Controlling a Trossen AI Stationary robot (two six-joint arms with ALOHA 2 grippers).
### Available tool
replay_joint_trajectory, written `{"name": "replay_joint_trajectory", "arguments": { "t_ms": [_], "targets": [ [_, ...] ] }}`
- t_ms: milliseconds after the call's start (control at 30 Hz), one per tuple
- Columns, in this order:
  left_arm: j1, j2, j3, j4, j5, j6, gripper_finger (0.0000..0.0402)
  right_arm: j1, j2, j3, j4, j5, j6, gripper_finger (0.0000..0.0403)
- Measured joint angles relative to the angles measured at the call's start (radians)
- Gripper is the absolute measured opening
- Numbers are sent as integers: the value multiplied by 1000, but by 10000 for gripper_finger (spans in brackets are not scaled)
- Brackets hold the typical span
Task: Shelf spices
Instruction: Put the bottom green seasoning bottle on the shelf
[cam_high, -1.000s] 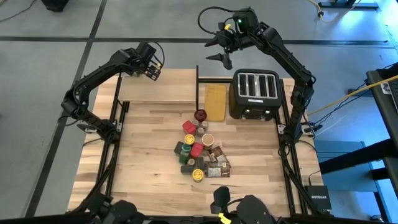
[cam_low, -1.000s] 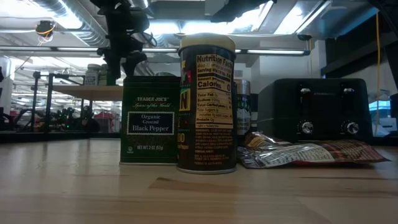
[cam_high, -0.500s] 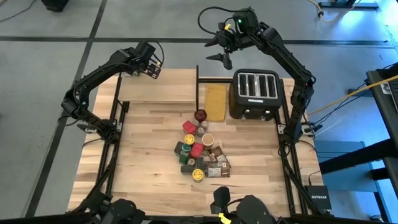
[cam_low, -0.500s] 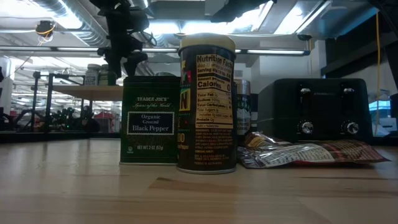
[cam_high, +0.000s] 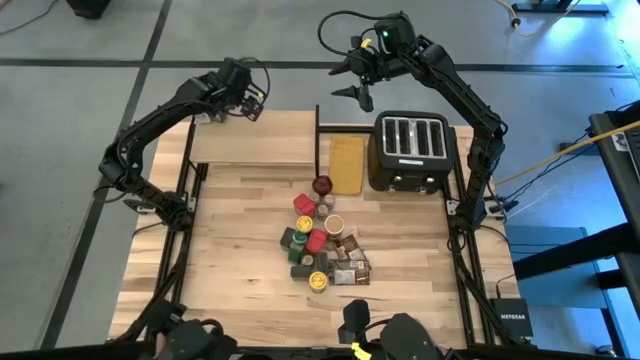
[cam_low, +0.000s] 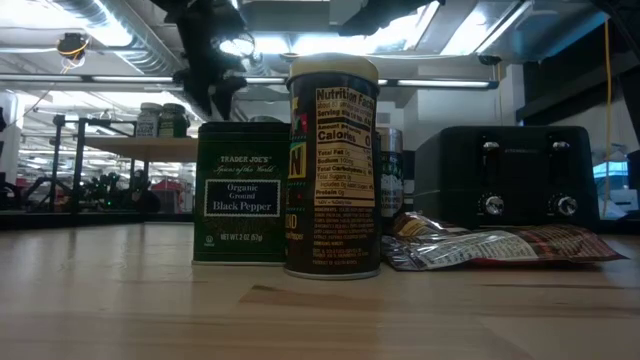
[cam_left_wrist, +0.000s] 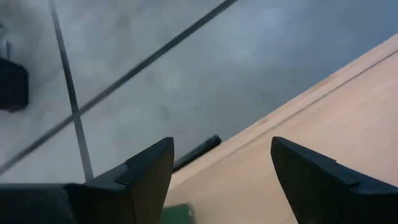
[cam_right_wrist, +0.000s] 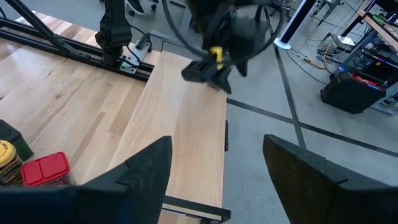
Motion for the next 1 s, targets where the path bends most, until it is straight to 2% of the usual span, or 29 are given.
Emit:
{"name": "replay_joint_trajectory", "arguments": {
  "t_ms": [233,500,1000],
  "targets": [
    [66,-3,143,-70,-1,30,263,0,0,0,4,0,0,259],
    [164,-1,106,-165,71,8,263,0,0,0,5,-16,0,259],
    [169,0,83,-259,81,-61,263,0,0,0,4,-21,0,259]
  ]
}}
